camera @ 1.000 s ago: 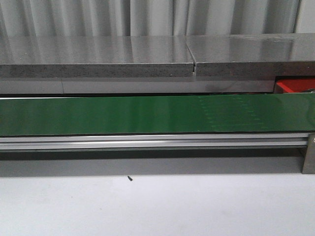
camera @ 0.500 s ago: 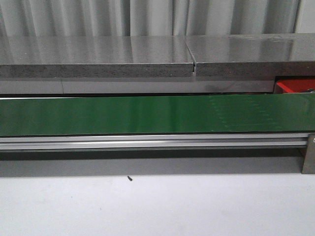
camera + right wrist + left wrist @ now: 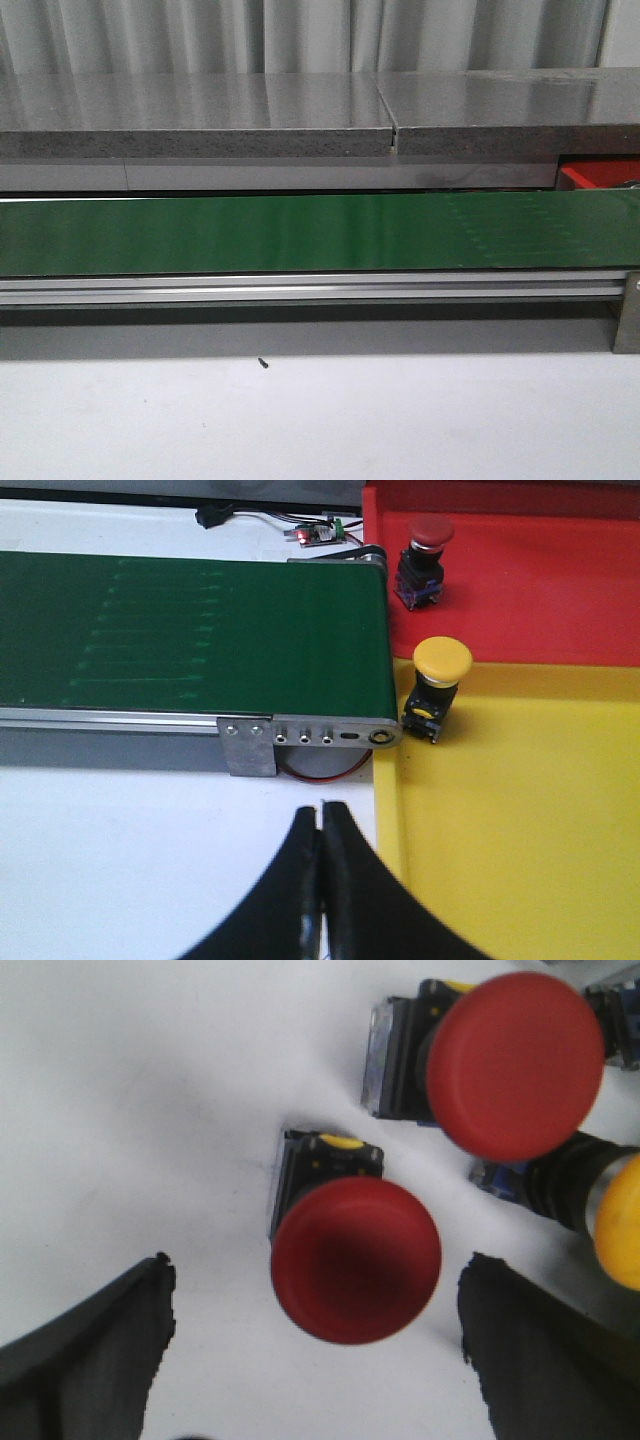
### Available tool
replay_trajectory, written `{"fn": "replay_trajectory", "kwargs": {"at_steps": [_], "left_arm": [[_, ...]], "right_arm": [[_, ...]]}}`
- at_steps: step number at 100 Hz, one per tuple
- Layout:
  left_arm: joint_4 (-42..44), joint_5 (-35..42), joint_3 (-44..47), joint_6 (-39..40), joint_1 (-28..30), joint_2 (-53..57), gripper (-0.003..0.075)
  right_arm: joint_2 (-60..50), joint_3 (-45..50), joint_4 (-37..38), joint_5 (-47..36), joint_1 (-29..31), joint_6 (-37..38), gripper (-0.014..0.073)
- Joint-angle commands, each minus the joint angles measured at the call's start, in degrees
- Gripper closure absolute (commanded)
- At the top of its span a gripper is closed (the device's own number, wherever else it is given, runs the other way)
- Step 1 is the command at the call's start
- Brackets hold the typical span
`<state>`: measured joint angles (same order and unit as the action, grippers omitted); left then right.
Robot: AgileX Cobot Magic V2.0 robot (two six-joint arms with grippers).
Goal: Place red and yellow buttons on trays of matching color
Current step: 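Lower the left gripper onto a red-capped button and grasp it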
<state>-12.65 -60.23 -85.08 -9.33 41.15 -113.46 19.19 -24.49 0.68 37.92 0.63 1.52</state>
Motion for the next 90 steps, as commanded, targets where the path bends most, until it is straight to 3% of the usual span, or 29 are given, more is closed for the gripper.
{"fn": "replay_trajectory", "kwargs": {"at_steps": [1, 41, 90], "left_arm": [[-1.41, 1.91, -1.34, -0.16, -0.23, 2.15, 0.0168], [-1.53, 5.65, -1.34, -0.20, -0.23, 1.33, 0.0491], [1.82, 4.55, -1.34, -0.30, -2.21, 13.58, 0.0510]], "right_arm": [[0.19, -1.42, 0.30, -4.09, 0.05, -0.12, 0.0708], [0.19, -1.42, 0.30, -4.09, 0.05, -0.12, 0.0708], [0.19, -1.42, 0.30, -4.09, 0.05, -0.12, 0.0708]]}}
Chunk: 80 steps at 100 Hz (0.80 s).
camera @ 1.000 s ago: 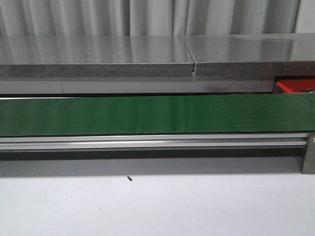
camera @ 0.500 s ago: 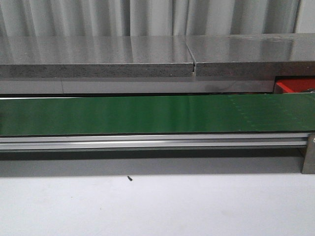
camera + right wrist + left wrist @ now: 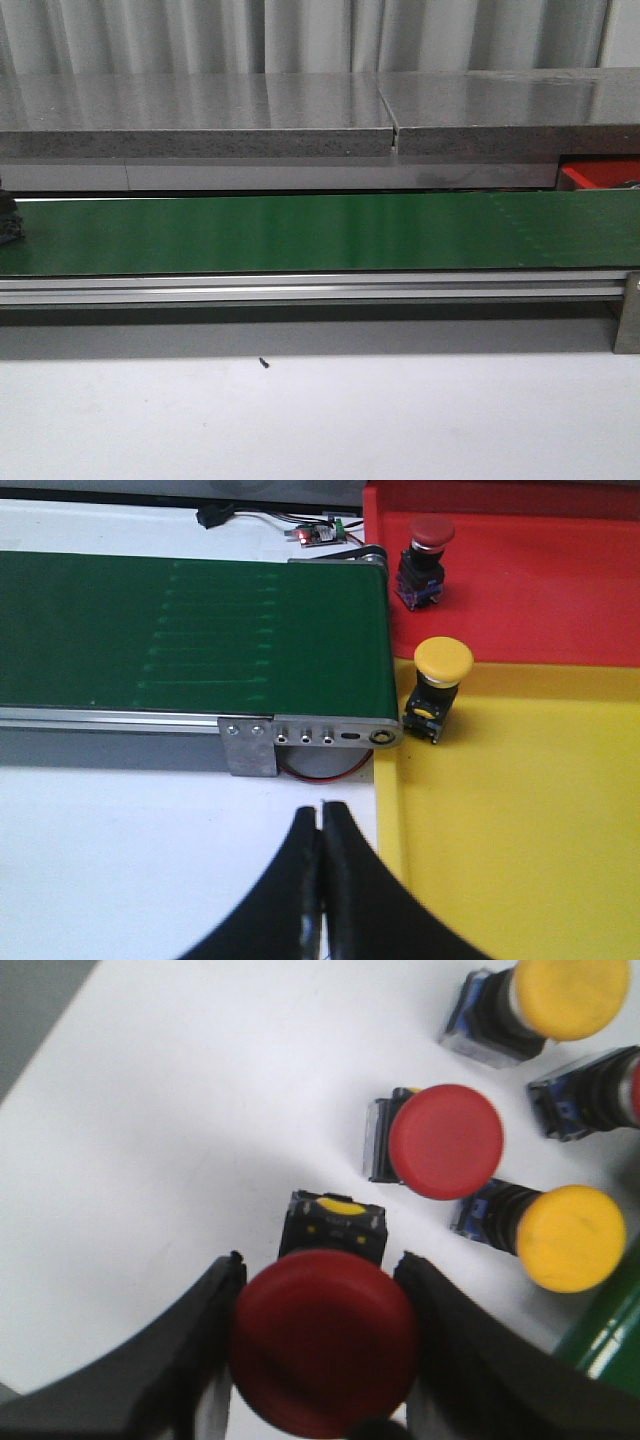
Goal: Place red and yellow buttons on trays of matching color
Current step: 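Lower the left gripper onto a red-capped button and grasp it, then set the red button on the belt with the left gripper and release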
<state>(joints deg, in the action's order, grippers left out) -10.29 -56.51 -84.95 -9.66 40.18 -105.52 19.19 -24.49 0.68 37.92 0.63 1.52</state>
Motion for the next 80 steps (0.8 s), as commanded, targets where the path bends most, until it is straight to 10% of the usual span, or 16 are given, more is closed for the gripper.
{"fn": "replay_trajectory", "kwargs": {"at_steps": [1, 80], "left_arm": [[-0.65, 0.83, -1.46, 0.04, -1.47, 5.82, 0.0510], [0.95, -2.63, -1.47, 0.04, -21.14, 6.04, 0.0510]], "right_arm": [[0.19, -1.42, 0.30, -4.09, 0.05, -0.12, 0.0708], [0.19, -1.42, 0.30, -4.09, 0.05, -0.12, 0.0708]]}}
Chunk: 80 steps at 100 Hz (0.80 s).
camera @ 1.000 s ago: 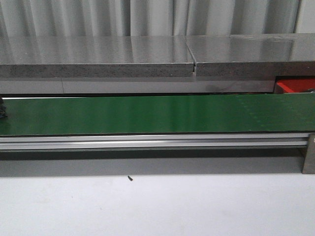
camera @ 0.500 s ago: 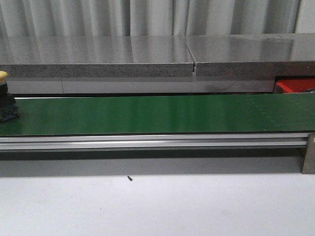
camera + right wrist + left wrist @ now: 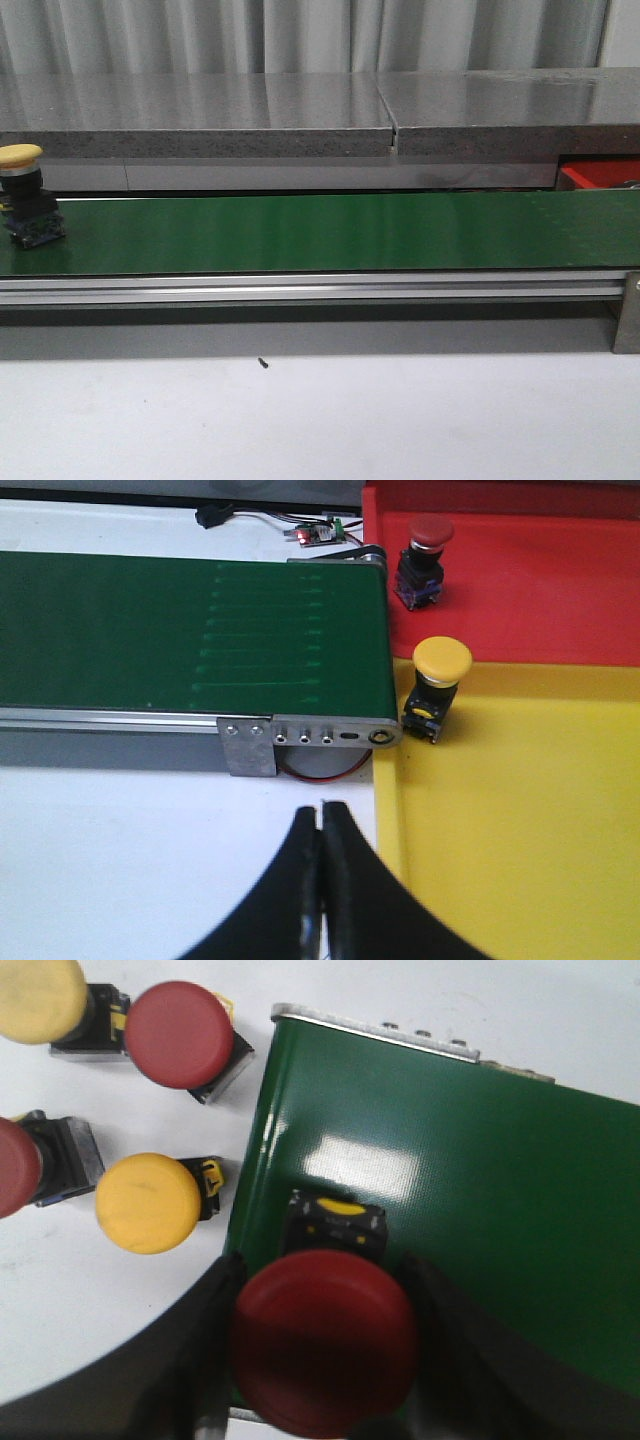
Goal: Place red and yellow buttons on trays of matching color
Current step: 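Set the red button on the belt with the left gripper and release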
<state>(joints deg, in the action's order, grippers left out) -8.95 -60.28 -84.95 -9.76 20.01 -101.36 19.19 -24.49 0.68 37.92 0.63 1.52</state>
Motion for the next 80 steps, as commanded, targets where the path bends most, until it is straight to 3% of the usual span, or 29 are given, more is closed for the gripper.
{"fn": "replay_trajectory", "kwargs": {"at_steps": [1, 20, 27, 39, 44, 69, 80], "left_arm": [[-0.27, 1.14, -1.47, 0.13, -1.13, 1.78, 0.0510], [-0.16, 0.77, -1.47, 0.13, -1.92, -0.09, 0.0487], [-0.89, 0.77, -1.47, 0.13, -2.01, -0.17, 0.0408], [-2.30, 1.34, -1.58, 0.13, -2.01, 0.31, 0.0209], [-2.77, 1.88, -1.58, 0.13, -2.01, 0.77, 0.0174], [-4.32, 5.45, -1.58, -2.37, -4.96, 6.98, 0.0206], [-4.43, 6.32, -1.58, -2.74, -7.86, 10.01, 0.0259]], "right_arm": [[0.19, -1.42, 0.30, -4.09, 0.05, -0.12, 0.0708], [0.19, -1.42, 0.30, -4.09, 0.05, -0.12, 0.0708], [0.19, -1.42, 0.30, -4.09, 0.05, -0.12, 0.0708], [0.19, -1.42, 0.30, -4.09, 0.05, -0.12, 0.0708], [0.19, -1.42, 0.30, -4.09, 0.05, -0.12, 0.0708], [0.19, -1.42, 0.30, -4.09, 0.05, -0.12, 0.0708], [0.19, -1.42, 0.30, -4.09, 0.05, -0.12, 0.0708]]}}
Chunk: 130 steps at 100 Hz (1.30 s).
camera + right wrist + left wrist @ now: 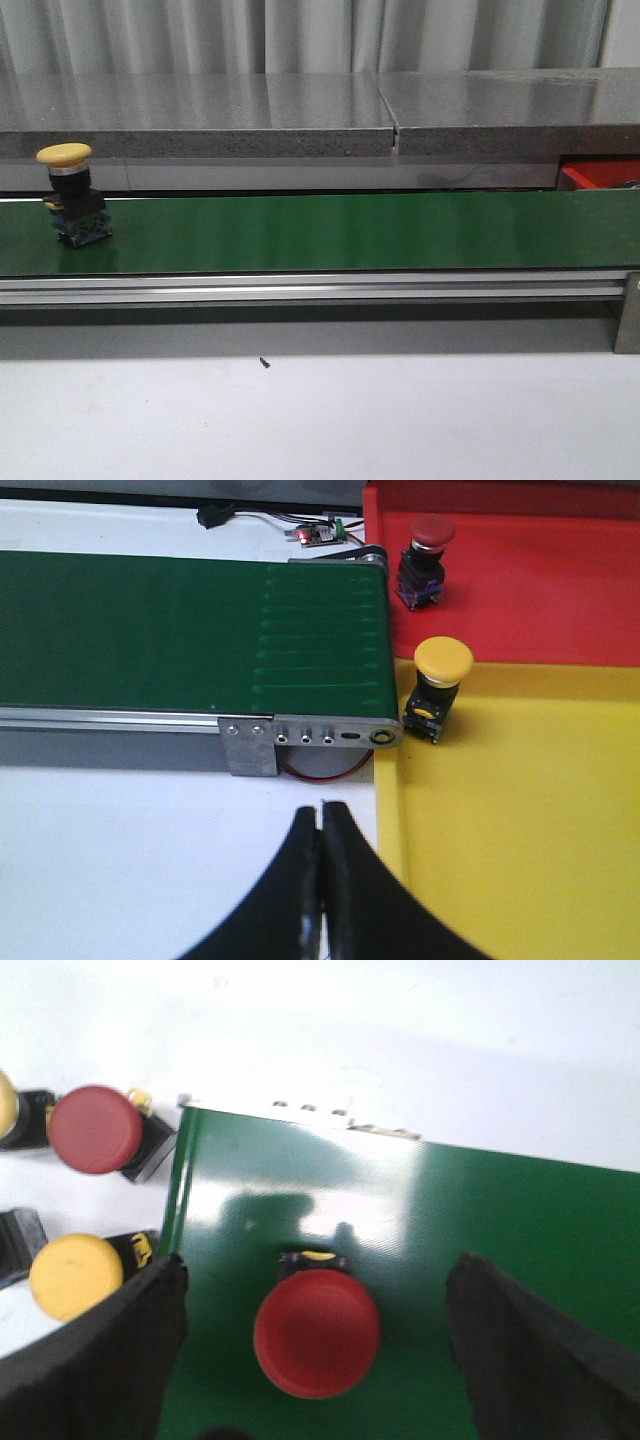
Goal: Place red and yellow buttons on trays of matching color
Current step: 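Set the red button on the belt with the left gripper and release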
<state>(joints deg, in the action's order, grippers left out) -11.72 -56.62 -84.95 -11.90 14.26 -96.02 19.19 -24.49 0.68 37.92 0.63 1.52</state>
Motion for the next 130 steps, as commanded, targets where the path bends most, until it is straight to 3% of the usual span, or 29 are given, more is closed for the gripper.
{"fn": "replay_trajectory", "kwargs": {"at_steps": [1, 10, 24, 77, 98, 130], "left_arm": [[-1.66, 2.79, -1.48, -0.58, -2.29, 4.86, 0.0272], [-1.66, 2.74, -1.48, -0.71, -4.67, 6.81, 0.0401], [-1.77, 2.33, -1.48, -0.71, -8.08, 9.53, 0.0736], [-2.00, 3.00, -0.56, -0.83, -18.35, 20.15, 0.0739], [-2.97, 7.20, 6.39, -0.83, -21.53, 26.60, 0.0739], [-4.56, 13.95, 21.38, -0.83, -21.63, 40.46, 0.0739]], "right_arm": [[0.19, -1.42, 0.30, -4.09, 0.05, -0.12, 0.0708], [0.19, -1.42, 0.30, -4.09, 0.05, -0.12, 0.0708], [0.19, -1.42, 0.30, -4.09, 0.05, -0.12, 0.0708], [0.19, -1.42, 0.30, -4.09, 0.05, -0.12, 0.0708], [0.19, -1.42, 0.30, -4.09, 0.05, -0.12, 0.0708], [0.19, -1.42, 0.30, -4.88, 0.05, -0.12, 0.0708]]}}
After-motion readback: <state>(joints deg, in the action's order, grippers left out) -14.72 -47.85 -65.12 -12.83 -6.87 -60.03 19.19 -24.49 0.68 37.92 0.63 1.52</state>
